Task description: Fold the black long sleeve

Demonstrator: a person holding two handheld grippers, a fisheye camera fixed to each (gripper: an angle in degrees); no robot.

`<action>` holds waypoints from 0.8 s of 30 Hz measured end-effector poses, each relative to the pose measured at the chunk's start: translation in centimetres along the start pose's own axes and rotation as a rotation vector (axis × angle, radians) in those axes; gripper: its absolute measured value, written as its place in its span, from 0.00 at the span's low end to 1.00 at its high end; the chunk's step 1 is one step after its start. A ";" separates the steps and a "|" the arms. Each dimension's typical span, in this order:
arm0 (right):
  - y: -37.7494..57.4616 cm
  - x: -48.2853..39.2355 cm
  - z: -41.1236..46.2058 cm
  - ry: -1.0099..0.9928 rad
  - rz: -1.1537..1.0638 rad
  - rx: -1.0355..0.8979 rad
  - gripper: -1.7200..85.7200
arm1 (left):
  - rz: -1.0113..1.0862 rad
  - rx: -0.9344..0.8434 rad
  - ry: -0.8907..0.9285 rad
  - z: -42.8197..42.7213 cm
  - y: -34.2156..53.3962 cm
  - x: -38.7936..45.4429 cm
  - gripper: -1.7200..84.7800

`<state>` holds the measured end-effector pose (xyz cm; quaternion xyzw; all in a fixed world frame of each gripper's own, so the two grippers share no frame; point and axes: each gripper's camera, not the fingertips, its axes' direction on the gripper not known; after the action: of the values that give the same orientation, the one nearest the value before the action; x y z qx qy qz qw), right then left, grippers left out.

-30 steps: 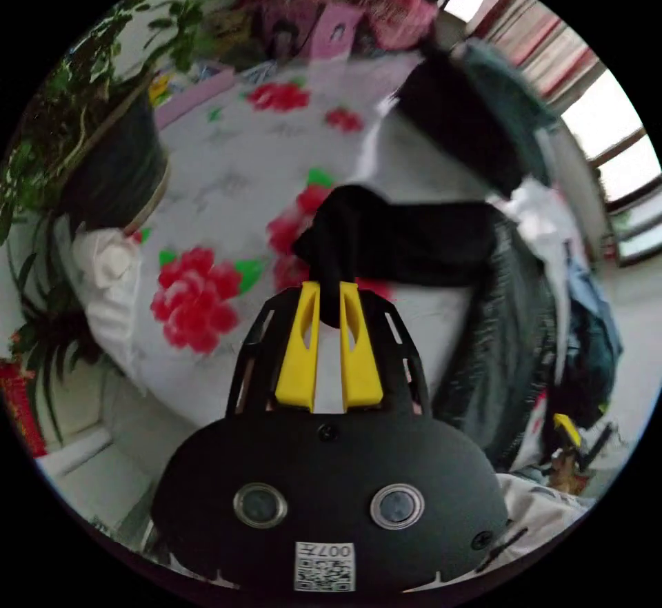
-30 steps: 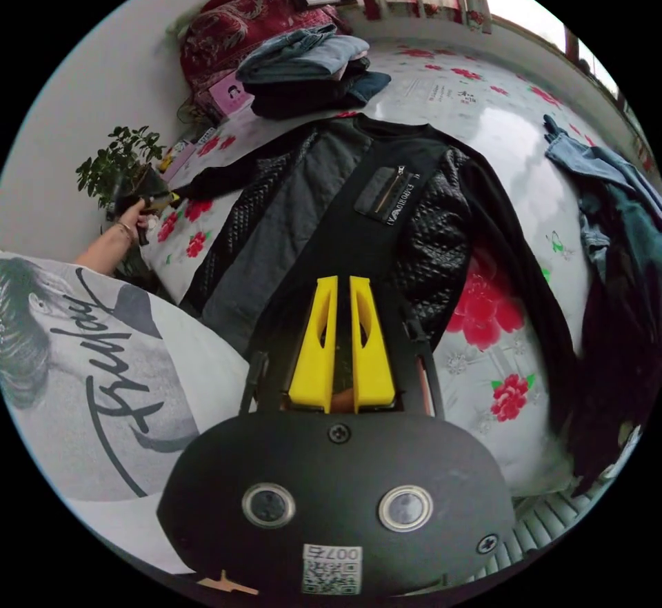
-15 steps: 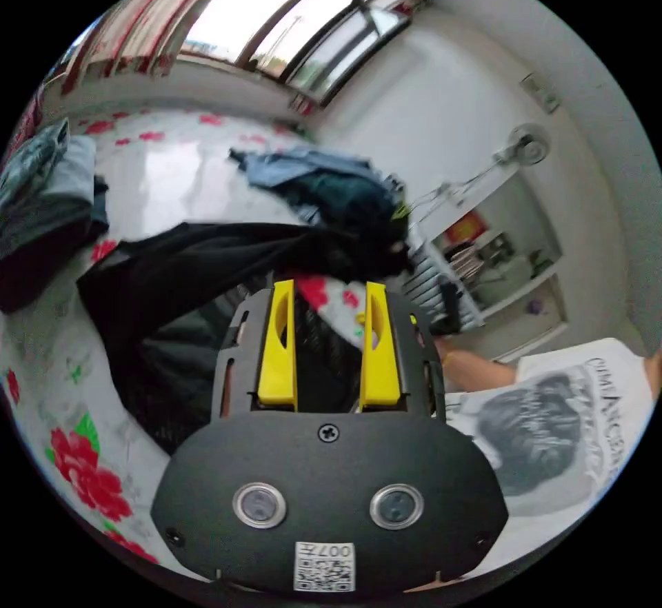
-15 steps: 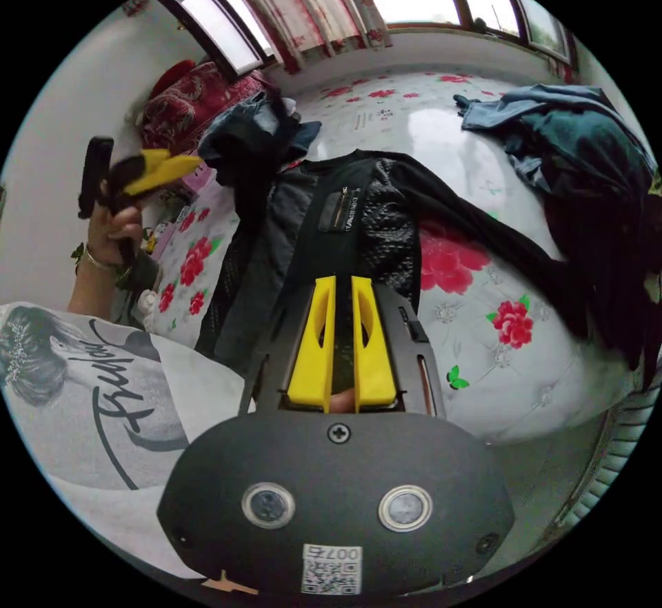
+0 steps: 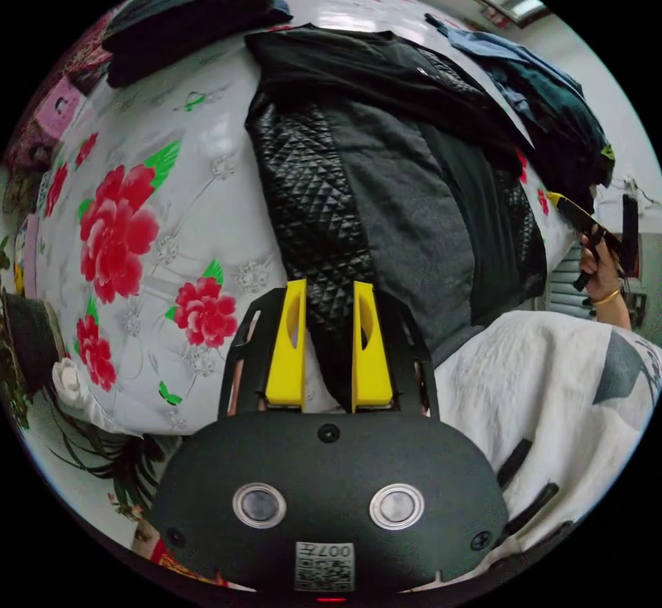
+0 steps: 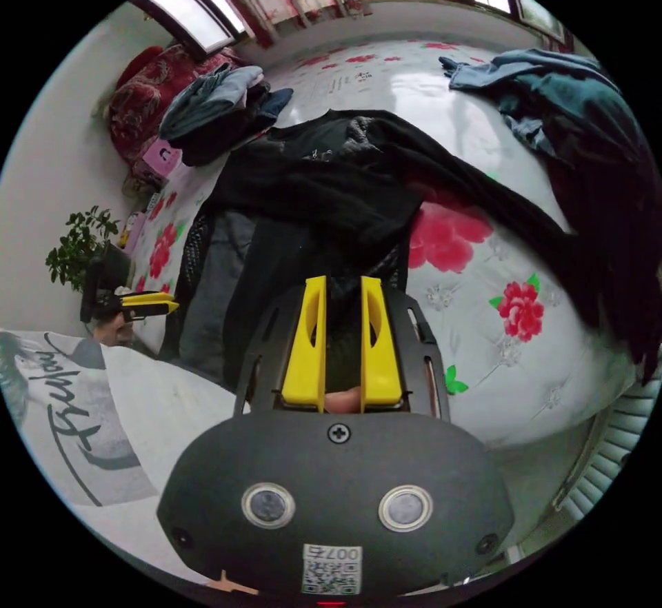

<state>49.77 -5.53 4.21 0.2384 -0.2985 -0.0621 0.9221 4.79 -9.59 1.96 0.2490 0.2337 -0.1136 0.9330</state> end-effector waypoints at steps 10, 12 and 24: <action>-7.5 3.3 4.9 0.060 -0.006 -0.075 0.08 | -0.022 -0.041 -0.127 4.3 -1.5 4.2 0.13; -7.5 4.8 3.9 0.007 0.034 -0.110 0.08 | -0.026 -0.036 -0.134 4.7 -1.5 4.6 0.12; -6.4 25.1 -9.2 0.397 0.245 -0.067 0.10 | -0.104 -0.070 -0.162 6.0 -3.0 5.8 0.12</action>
<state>75.72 -13.95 7.74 0.1773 -0.1359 0.0886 0.9707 11.08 -15.85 2.49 0.1936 0.1737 -0.1732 0.9499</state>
